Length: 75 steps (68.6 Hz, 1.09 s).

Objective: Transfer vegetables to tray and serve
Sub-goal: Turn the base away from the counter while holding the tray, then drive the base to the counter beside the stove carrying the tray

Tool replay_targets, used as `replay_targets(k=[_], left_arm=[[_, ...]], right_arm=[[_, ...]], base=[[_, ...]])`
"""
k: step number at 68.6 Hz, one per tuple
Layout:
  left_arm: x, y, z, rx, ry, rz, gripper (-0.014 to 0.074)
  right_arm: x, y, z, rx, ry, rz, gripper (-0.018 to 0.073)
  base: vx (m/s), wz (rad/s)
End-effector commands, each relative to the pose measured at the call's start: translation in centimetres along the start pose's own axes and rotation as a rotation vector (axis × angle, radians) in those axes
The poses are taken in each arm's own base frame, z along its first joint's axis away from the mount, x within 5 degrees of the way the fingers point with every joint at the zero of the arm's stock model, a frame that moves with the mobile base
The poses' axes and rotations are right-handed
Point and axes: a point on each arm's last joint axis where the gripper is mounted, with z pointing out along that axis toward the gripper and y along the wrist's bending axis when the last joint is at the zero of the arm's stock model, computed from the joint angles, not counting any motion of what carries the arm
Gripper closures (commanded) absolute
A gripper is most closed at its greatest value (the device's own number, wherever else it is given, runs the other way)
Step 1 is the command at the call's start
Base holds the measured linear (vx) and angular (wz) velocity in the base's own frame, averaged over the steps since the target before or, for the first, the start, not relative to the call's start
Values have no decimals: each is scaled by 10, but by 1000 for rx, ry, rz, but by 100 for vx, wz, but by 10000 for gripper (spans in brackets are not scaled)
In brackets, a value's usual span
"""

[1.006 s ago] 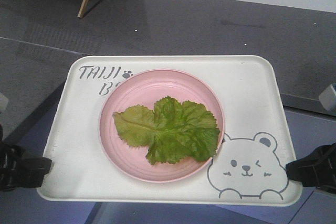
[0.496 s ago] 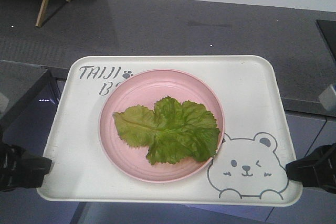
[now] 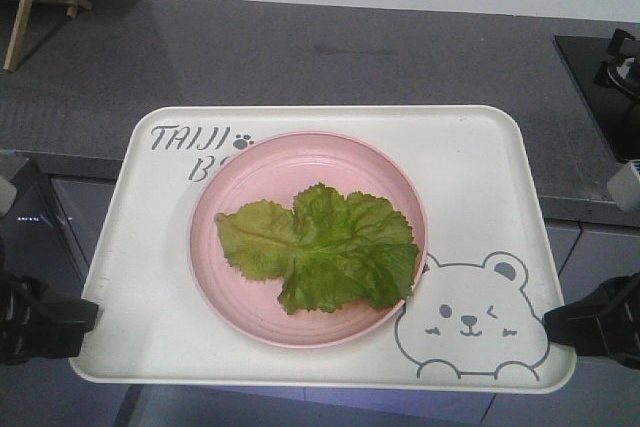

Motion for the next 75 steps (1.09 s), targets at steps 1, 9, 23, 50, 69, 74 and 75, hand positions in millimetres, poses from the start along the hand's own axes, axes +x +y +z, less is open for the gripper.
replay_targets(k=[1, 9, 23, 50, 69, 74, 75], left_arm=[[-11, -7, -9, 30, -104, 17, 603], [-11, -7, -9, 30, -104, 17, 603], [-11, -7, -9, 30, -104, 17, 603], [-11, -7, -9, 30, -104, 17, 603], [-11, -7, -9, 30, -104, 17, 603], [-11, -7, -9, 30, -104, 17, 603], [-11, -7, -9, 30, -104, 17, 603]], right_arm=[[-5, 11, -9, -63, -47, -50, 561], [-5, 11, -9, -63, -47, -50, 561], [-5, 11, -9, -63, -47, -50, 561], [-5, 11, -9, -63, -47, -50, 561], [-5, 11, -9, -63, -47, -50, 561], [-5, 11, -9, -63, -47, -50, 561], [-5, 11, -9, -63, -47, -50, 561]], base=[[6, -14], [6, -12], [5, -8], [6, -6], [7, -10], [9, -12], [10, -13]])
